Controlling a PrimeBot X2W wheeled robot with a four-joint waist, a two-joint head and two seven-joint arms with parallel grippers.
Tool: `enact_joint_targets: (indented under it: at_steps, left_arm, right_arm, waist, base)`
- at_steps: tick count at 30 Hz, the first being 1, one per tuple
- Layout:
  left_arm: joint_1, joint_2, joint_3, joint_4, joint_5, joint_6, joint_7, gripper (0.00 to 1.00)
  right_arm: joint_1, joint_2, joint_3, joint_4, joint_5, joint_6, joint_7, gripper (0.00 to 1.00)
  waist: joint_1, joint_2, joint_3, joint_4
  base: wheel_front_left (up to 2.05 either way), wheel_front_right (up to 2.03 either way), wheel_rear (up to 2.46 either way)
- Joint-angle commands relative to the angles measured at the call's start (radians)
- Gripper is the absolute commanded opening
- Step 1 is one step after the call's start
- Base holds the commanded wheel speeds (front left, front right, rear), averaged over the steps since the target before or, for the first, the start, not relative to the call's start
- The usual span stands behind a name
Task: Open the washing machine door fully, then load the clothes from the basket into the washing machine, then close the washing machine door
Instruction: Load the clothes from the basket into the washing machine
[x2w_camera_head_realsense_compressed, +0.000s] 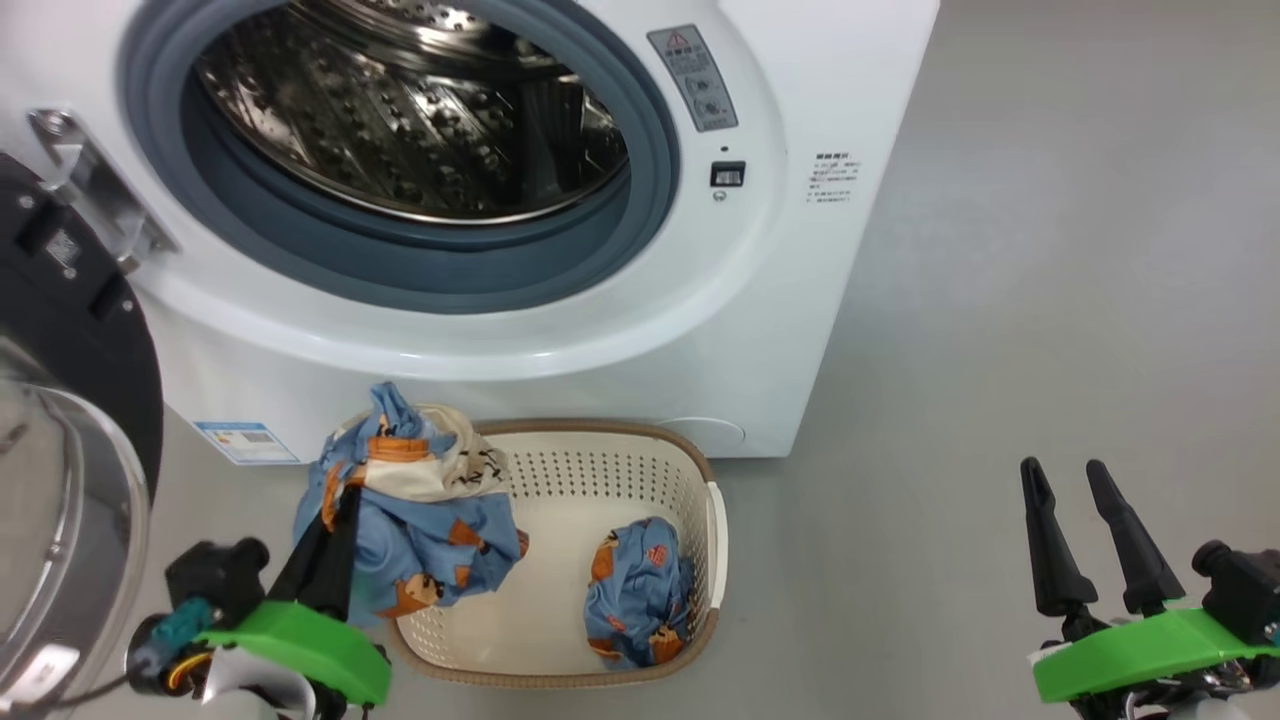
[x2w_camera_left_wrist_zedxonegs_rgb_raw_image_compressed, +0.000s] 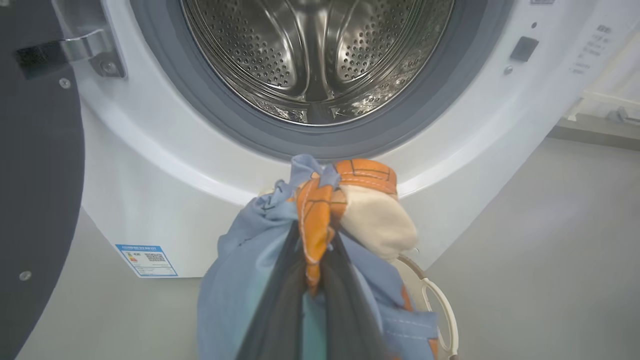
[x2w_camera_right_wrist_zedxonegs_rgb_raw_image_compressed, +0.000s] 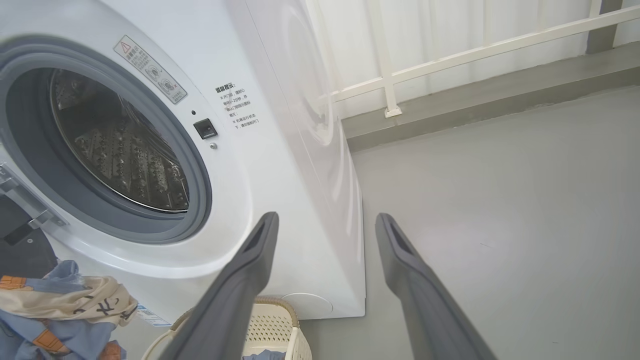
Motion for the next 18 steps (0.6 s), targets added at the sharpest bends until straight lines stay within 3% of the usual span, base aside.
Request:
enact_joint_targets:
  at_steps: [1,10,18]
  left_arm:
    - [0.007,0.022,0.048,-0.043,0.014,0.008,-0.014,0.00]
    - [0.209,-0.019,0.190,-0.310,0.124,0.029,-0.014,0.00]
    - [0.294,-0.064,0.255,-0.414,0.175,0.014,-0.014,0.00]
  right_arm:
    - [0.005,-0.020,0.013,-0.026,0.006,0.008,-0.008,1.00]
    - [0.052,-0.021,-0.009,-0.034,0.005,0.008,-0.008,1.00]
    - [0.063,-0.015,-0.012,-0.039,0.002,0.008,-0.008,1.00]
  waist:
    - [0.0000,0.0000,-0.021,0.012]
    - [0.0000,0.0000,-0.049,0.009]
    - [0.0000,0.0000,-0.038,0.004]
  base:
    - [0.00,0.00,0.00]
    - [0.00,0.00,0.00]
    - [0.00,0.00,0.00]
